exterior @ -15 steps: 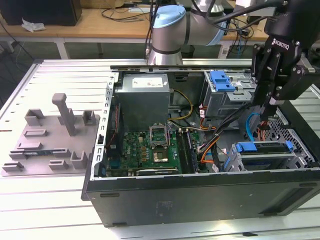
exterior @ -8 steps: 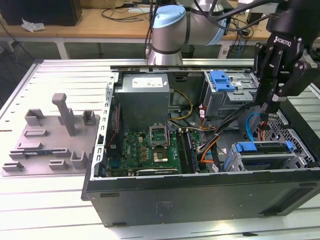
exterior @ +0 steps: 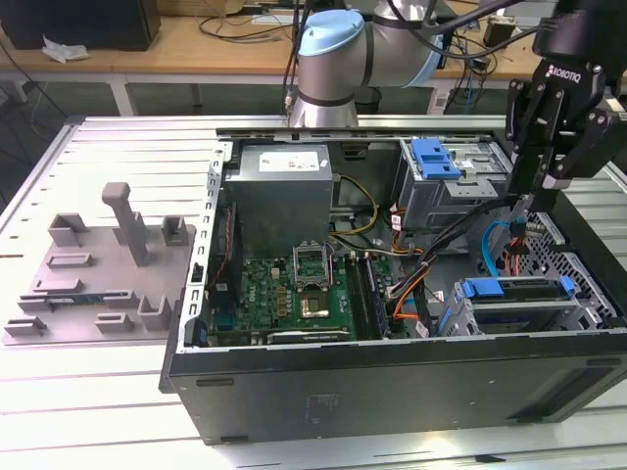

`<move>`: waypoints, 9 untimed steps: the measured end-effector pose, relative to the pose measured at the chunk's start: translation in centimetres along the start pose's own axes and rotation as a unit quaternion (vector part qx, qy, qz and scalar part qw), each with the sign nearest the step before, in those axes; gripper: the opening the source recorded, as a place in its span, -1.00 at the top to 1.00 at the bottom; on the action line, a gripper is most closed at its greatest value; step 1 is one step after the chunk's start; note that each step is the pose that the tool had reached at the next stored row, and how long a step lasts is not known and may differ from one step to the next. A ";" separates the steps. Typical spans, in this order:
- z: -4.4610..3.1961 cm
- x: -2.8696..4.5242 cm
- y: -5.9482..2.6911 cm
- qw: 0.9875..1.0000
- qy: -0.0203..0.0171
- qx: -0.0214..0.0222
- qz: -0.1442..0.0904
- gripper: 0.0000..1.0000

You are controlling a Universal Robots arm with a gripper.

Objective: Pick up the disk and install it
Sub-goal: 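Insert the first disk wire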

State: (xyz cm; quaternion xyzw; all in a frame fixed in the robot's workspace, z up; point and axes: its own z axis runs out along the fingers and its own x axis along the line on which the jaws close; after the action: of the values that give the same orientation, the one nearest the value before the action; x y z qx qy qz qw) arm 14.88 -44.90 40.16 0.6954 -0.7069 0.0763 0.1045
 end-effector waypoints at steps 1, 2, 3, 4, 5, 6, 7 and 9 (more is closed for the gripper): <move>0.00 -0.08 -0.30 1.000 0.000 -0.001 0.002 0.12; -0.01 -0.15 -0.54 1.000 0.000 -0.002 0.004 0.12; -0.01 -0.20 -0.71 1.000 0.000 -0.003 0.005 0.12; 0.00 -0.25 -0.90 1.000 0.000 -0.004 0.008 0.12; 0.01 -0.28 -1.00 1.000 0.000 -0.005 0.010 0.12; 0.02 -0.30 -1.09 1.000 0.000 -0.006 0.014 0.12; 0.04 -0.32 -1.14 1.000 0.000 -0.006 0.017 0.12; 0.16 -0.35 -1.21 0.999 0.000 -0.011 0.034 0.12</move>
State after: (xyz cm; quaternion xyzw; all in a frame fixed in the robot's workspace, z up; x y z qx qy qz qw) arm 16.08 -44.63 39.87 0.6701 -0.7306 0.0721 0.1095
